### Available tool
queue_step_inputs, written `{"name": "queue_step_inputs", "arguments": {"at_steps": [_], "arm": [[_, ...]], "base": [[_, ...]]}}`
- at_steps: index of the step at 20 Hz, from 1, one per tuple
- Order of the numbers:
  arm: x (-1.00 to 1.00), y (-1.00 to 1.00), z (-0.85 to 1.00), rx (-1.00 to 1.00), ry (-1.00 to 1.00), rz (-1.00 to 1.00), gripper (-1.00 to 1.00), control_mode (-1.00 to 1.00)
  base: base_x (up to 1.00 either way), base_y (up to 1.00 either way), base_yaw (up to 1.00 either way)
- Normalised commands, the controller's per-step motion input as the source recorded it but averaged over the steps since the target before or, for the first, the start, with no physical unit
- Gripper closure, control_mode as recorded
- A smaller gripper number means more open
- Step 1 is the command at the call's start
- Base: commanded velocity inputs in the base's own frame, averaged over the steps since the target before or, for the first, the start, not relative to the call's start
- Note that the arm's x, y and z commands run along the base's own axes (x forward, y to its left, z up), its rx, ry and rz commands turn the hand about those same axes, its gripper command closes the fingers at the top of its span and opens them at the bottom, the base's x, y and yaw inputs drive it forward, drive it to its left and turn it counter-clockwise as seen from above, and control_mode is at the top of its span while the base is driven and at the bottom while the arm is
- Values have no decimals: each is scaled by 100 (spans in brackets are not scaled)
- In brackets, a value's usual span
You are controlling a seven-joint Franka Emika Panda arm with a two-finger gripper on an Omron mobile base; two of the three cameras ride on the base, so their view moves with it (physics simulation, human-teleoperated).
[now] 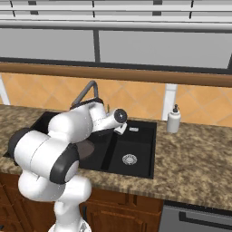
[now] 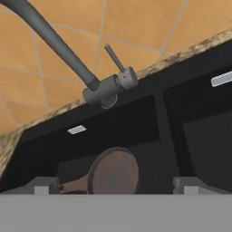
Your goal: Pick the pan and sponge and place them into the sink. Then turn on the water.
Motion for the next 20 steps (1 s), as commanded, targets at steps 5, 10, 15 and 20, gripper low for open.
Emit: {"name": "queue_step_inputs", "arguments": {"at_steps": [5, 10, 15, 20], "arm": [[18, 0, 0, 4, 0, 0, -100, -100], [21, 0, 0, 10, 0, 0, -100, -100], [21, 0, 0, 10, 0, 0, -100, -100], [20, 0, 0, 8, 0, 0, -100, -100]], "base": [[0, 0, 0], [0, 0, 0], [0, 0, 0], [0, 0, 0]]}}
